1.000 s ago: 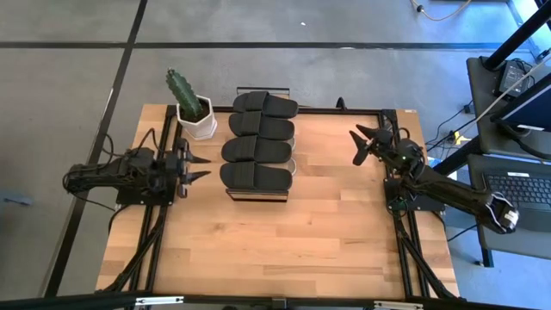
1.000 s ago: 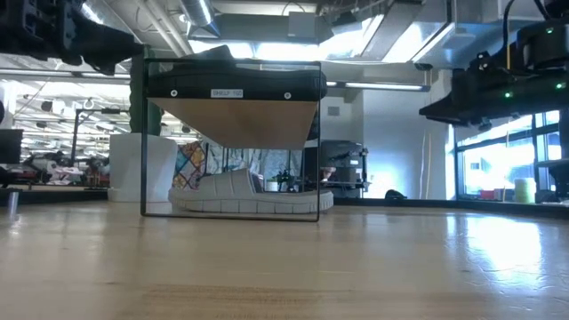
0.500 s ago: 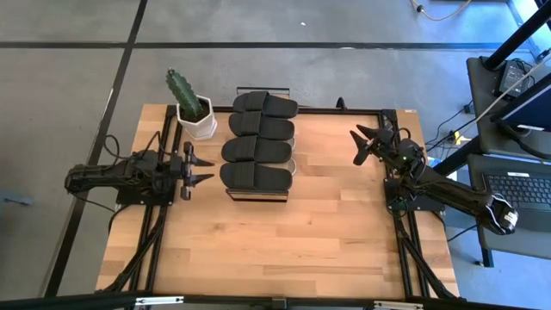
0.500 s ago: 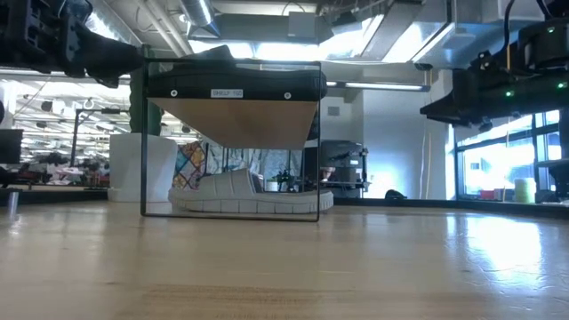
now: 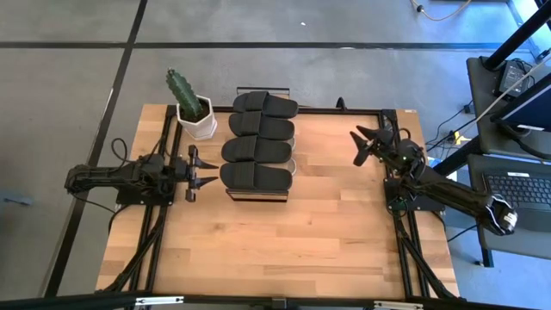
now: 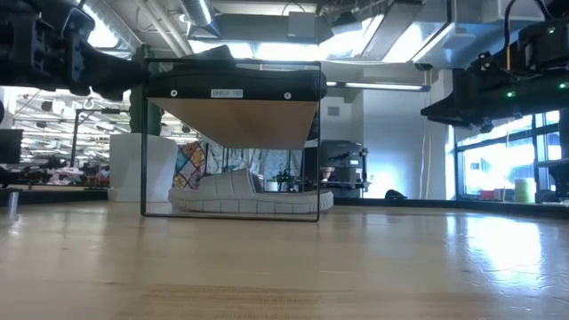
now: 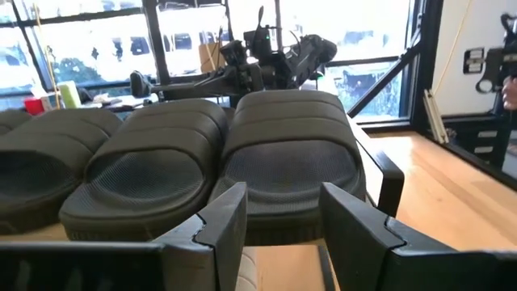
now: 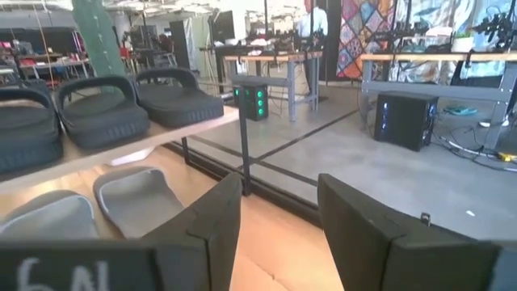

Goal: Pick and place slides into the shelf
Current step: Return to home position

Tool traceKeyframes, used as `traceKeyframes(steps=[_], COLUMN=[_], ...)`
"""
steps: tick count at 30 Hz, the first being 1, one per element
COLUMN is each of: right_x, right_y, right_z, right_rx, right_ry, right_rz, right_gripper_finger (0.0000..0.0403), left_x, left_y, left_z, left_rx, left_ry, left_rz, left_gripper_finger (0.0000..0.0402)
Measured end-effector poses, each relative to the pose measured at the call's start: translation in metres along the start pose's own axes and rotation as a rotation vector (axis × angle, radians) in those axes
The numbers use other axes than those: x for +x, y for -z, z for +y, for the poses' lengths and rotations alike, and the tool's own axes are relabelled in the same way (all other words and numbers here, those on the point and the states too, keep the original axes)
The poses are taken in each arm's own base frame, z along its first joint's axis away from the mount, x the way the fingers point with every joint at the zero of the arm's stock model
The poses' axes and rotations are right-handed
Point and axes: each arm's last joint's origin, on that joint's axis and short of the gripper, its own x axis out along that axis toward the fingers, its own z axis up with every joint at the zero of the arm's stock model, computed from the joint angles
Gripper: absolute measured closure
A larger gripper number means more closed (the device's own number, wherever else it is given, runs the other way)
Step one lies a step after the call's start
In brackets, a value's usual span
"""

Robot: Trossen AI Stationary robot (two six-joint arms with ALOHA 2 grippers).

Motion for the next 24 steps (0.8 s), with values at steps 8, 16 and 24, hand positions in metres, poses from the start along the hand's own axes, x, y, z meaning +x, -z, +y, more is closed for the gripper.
traceKeyframes(steps=[8,16,24], right_x=[-0.008,-0.019,-0.026], right_y=[-0.005,-0.001,-0.007], right_z=[0.000,-0.002,-0.001], right_rx=[-0.023,-0.027,-0.039], right_ry=[-0.005,-0.003,-0.038], right_rz=[-0.048,-0.018,-0.006], right_gripper_finger=[0.0237,0.0237,0.0237], left_x=[0.000,0.000,0.000], left_y=[0.000,0.000,0.000], left_z=[0.000,0.000,0.000], left_rx=[0.039,0.039,0.039], left_ry=[0.001,0.002,0.002], left_rz=[0.000,0.001,0.001], left_gripper_finger=[0.0254,0.0254,0.0254])
